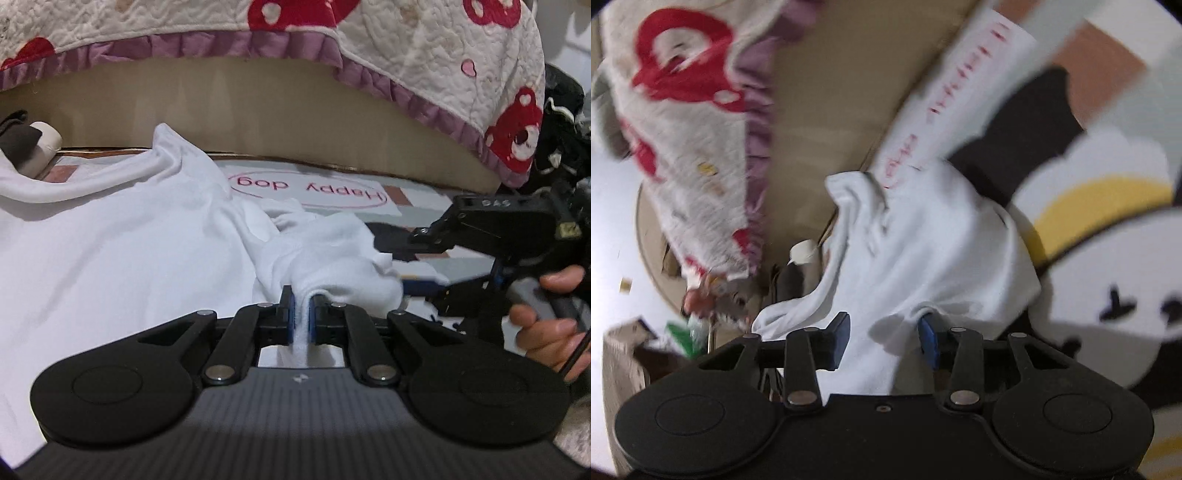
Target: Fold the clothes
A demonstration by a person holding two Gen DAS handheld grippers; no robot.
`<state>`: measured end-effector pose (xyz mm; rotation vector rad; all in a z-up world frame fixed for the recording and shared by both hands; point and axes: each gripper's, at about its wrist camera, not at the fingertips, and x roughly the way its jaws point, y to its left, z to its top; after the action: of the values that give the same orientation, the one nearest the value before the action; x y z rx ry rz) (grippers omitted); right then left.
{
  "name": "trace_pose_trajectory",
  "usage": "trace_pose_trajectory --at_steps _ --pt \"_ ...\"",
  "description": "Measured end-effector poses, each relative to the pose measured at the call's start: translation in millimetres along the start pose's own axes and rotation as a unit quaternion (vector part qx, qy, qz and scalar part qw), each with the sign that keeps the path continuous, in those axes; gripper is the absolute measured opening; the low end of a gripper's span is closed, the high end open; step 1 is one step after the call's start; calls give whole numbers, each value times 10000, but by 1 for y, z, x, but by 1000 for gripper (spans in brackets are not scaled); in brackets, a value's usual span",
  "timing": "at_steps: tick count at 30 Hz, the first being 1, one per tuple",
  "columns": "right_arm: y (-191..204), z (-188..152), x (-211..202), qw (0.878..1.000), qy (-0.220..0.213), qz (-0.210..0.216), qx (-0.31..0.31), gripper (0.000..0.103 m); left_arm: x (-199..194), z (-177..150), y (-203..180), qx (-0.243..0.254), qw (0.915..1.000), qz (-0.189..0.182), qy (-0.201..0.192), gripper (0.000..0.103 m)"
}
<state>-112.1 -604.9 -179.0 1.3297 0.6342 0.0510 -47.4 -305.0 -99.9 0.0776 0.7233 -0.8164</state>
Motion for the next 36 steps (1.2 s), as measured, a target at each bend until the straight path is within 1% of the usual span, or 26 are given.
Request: trace_pose_trajectory --at_steps 1,3,5,8,9,10,13,14,15,16,17,18,19,20,22,23,24,25,26,27,28,29,31,33,35,36 --pt "-7 -3 3 9995 -41 51 320 58 0 1 0 -33 10000 2 -25 7" --pt "-20 -10 10 9951 -120 160 972 63 -1 3 1 -100 9999 4 -75 7" --pt "-33 -17 16 9863 -199 268 1618 64 -3 7 2 -196 9998 -35 -96 7" --pt "-51 -30 26 9672 221 405 2499 67 -11 14 10 -386 9991 -74 -168 7" --pt "-54 -33 25 9638 262 499 2605 68 -13 15 11 -434 9988 -103 -178 7" --pt "-54 -34 24 9641 224 494 2600 69 -15 16 13 -484 9986 -132 -188 7" --pt "-51 -18 23 9742 -82 385 2223 70 -17 20 15 -584 9978 -215 -229 7" --pt "-51 -10 21 9766 -217 418 2099 70 -17 22 14 -570 9978 -226 -236 7" --pt "-52 -3 18 9766 -443 561 2027 70 -17 23 13 -555 9979 -240 -243 7" --pt "-53 4 15 9758 -672 707 1956 64 -18 24 11 -541 9979 -276 -239 7" --pt "-55 9 14 9730 -836 960 1924 57 -19 25 9 -537 9977 -324 -241 7" --pt "-57 14 12 9693 -996 1216 1891 36 -20 26 7 -521 9976 -389 -240 7" --pt "-56 20 8 9695 -1106 1351 1720 10 -21 28 5 -505 9974 -453 -239 7" --pt "-49 26 2 9746 -1222 1245 1404 10 -22 29 2 -488 9972 -521 -237 6" --pt "-28 26 -10 9839 -1533 700 603 10 -24 31 -4 -454 9962 -717 -219 6" --pt "-17 27 -16 9846 -1683 422 198 10 -23 32 -9 -405 9956 -819 -201 6" --pt "-7 27 -22 9828 -1829 142 -208 10 -22 33 -14 -357 9949 -920 -184 6" --pt "4 27 -28 9784 -1970 -139 -613 9 -21 34 -19 -310 9942 -1018 -162 6" --pt "14 27 -34 9714 -2106 -418 -1017 9 -14 33 -25 -278 9938 -1075 -94 6" --pt "25 28 -40 9618 -2236 -697 -1418 9 -6 33 -31 -246 9933 -1132 -26 6" --pt "35 28 -46 9497 -2361 -974 -1815 8 1 32 -37 -213 9927 -1189 42 6" --pt "45 28 -52 9350 -2479 -1248 -2207 8 9 31 -44 -181 9920 -1245 109 6" --pt "66 29 -64 8984 -2695 -1786 -2973 7 24 30 -56 -116 9904 -1358 245 6" --pt "87 29 -76 8522 -2883 -2306 -3708 7 39 28 -68 -59 9884 -1470 385 6" --pt "64 56 -70 8807 -2642 -2534 -3006 9 52 23 -69 -126 9869 -1508 561 6" --pt "48 69 -71 9023 -2477 -2469 -2521 9 57 21 -68 -135 9866 -1501 628 6"
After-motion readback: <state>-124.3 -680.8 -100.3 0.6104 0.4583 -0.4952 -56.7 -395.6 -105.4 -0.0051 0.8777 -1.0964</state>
